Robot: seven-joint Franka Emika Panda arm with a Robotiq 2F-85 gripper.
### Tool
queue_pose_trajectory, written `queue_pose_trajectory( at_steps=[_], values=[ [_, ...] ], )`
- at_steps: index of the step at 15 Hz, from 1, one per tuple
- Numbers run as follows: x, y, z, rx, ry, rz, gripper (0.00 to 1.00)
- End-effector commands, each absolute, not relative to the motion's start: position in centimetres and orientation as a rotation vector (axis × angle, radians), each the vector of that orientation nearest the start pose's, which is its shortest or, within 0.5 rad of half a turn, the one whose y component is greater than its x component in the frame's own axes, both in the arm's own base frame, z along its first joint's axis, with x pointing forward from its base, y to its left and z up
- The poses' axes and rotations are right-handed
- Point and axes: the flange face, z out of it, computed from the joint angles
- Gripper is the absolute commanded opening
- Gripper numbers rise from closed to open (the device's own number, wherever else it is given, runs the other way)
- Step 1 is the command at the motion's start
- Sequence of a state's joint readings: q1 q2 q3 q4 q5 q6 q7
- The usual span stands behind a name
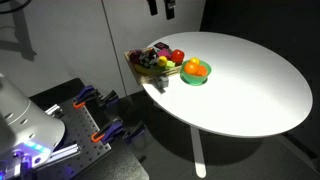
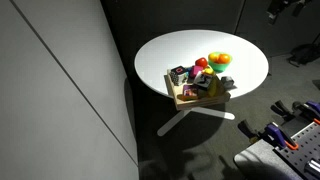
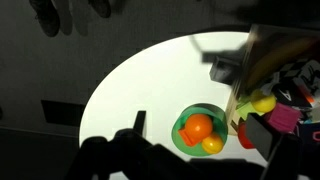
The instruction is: Pick up the gray block and out it on the pile in the wooden tray
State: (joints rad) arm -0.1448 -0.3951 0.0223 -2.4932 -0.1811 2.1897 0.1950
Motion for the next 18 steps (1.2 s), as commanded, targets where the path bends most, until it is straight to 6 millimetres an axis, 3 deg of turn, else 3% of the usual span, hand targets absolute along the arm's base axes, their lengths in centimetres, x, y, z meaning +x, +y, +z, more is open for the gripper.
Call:
queue_pose_trajectory(
  at_steps=[1,5,9,18],
  values=[
    [42.2,-5.8,43.7,-3.275,0.362,-0.159,1.0],
    [42.4,-5.7,43.7,-3.275,0.361,-0.158,1.0],
    [43.7,-4.1,42.8,-3.267,0.334,-0.137,1.0],
    [47.1,-0.1,38.4,-3.121,0.243,-0.246,1.0]
  ],
)
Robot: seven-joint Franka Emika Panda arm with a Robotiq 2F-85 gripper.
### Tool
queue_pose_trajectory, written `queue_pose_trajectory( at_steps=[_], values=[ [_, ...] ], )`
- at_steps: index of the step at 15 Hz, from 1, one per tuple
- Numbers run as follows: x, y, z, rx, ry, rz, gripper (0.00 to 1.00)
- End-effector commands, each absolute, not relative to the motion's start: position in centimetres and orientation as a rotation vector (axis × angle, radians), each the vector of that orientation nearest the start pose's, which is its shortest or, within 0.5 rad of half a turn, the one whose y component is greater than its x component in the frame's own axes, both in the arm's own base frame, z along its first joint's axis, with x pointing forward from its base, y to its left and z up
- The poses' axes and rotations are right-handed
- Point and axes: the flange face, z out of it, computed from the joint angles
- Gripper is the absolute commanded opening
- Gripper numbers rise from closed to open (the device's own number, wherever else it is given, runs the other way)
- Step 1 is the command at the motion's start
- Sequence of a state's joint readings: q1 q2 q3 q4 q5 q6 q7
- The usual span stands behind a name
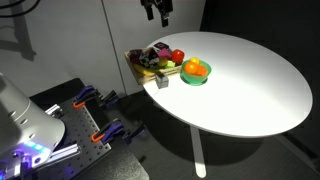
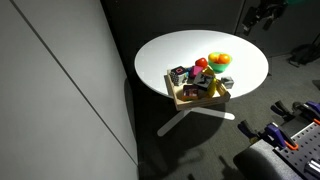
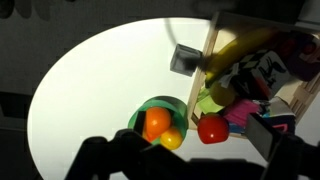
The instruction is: Pick up the gray block and out it on the pile in the wooden tray
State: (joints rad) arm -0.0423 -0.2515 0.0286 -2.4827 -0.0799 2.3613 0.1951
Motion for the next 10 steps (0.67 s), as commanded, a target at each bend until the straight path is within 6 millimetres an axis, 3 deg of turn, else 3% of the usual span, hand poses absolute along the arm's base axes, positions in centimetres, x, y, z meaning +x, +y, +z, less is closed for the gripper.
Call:
queue_pose_trajectory(
  at_steps=[1,6,10],
  values=[
    [47.4,0.2,37.8,-3.103,0.242,-0.257,1.0],
    [48.0,1.3,34.0,-3.045,0.151,-0.174,1.0],
    [47.8,1.0,31.2,-3.041,0.077,-0.059,1.0]
  ],
)
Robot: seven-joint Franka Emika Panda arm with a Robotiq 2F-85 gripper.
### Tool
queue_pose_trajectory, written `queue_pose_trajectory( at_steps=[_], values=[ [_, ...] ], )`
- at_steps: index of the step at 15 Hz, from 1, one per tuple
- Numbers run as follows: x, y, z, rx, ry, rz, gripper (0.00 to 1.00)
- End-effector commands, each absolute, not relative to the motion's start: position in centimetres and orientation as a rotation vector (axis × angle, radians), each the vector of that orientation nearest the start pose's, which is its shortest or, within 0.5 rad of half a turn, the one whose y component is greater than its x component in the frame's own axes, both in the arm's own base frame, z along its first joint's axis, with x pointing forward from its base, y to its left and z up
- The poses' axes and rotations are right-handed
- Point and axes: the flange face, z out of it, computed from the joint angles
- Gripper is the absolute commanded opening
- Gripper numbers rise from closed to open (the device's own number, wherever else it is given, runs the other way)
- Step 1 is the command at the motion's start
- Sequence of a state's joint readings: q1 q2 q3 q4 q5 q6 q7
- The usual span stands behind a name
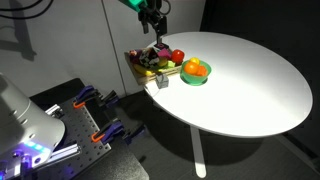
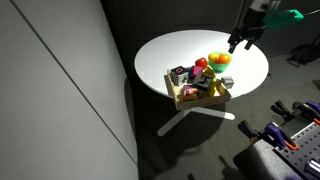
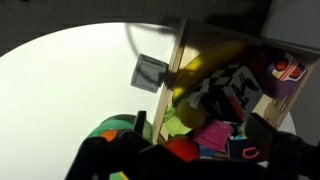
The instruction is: Pick up the gray block and out it on the pile in the wooden tray
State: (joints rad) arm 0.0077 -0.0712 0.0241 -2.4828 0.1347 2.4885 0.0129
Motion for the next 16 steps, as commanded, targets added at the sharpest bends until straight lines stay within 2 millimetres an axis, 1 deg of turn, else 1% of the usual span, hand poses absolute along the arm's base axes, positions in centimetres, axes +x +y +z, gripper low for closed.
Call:
queue_pose_trajectory(
  at_steps=[1,4,8,11,16],
  values=[
    [47.8,0.8,30.5,-3.051,0.063,-0.033,1.0],
    [47.6,0.2,28.7,-3.069,0.037,0.028,1.0],
    [47.6,-0.4,26.6,-3.085,-0.055,0.04,1.0],
    [47.7,-0.9,25.5,-3.098,-0.15,0.031,1.0],
    [48.6,-1.8,24.3,-3.146,-0.309,-0.058,1.0]
  ],
)
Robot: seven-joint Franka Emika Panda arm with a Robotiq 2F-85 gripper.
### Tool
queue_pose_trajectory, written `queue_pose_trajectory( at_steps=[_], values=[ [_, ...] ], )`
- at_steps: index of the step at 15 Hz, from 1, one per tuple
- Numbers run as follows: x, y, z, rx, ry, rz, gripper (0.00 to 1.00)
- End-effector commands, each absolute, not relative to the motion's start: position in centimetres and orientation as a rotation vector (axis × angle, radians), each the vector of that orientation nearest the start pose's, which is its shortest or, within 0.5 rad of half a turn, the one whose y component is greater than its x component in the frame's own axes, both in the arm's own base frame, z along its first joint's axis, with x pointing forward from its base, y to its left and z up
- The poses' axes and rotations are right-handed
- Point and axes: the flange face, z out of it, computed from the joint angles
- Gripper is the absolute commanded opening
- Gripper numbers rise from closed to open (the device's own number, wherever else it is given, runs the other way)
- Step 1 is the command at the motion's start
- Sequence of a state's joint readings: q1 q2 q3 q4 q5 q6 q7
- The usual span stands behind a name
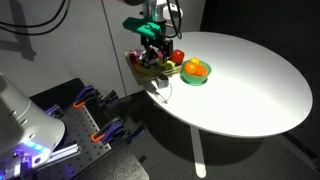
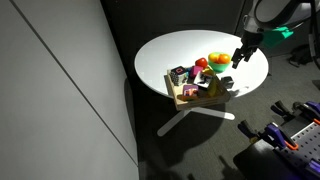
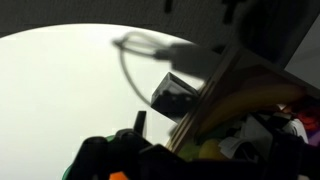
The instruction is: Pick up the gray block and out it on the pile in the wooden tray
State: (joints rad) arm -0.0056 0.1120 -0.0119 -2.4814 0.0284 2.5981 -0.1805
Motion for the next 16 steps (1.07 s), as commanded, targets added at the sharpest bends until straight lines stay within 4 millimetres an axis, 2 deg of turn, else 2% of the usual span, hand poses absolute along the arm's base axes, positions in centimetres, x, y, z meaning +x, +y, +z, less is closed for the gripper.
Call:
queue_pose_trajectory(
  at_steps=[1,3,4,11,16],
  values=[
    [48.7,-1.9,24.2,-3.151,-0.322,-0.068,1.0],
    [49.0,-2.1,24.6,-3.152,-0.315,-0.088,1.0],
    [48.2,-1.4,24.0,-3.145,-0.273,-0.056,1.0],
    [48.6,-1.5,24.4,-3.146,-0.284,-0.074,1.0],
    [48.6,-1.4,21.3,-3.138,-0.334,-0.045,1.0]
  ],
)
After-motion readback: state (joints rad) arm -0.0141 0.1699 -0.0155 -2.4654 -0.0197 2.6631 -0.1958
